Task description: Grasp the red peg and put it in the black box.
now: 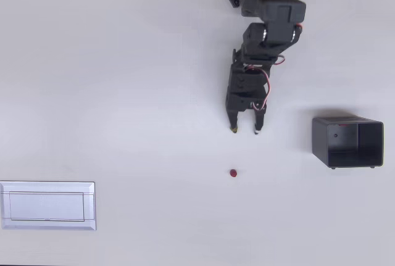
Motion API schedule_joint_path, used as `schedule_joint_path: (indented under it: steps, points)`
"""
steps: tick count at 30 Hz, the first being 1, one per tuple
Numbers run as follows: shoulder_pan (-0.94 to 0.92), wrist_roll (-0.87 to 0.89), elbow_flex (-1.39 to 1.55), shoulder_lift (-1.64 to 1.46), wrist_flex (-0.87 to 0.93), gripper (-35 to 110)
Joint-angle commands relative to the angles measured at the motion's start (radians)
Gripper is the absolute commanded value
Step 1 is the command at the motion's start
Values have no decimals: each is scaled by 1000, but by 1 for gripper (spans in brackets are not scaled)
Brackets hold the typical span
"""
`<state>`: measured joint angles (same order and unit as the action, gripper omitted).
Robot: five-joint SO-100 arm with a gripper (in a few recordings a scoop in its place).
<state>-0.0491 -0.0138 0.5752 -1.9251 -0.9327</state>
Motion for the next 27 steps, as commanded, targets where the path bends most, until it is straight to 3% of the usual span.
schedule_joint_path:
  steps: [1, 12, 27]
  points:
    - [-14, -9, 94, -61, -35, 27]
    - [-14, 8, 207, -193, -127, 33]
    - [-38, -8, 454, -313, -35, 33]
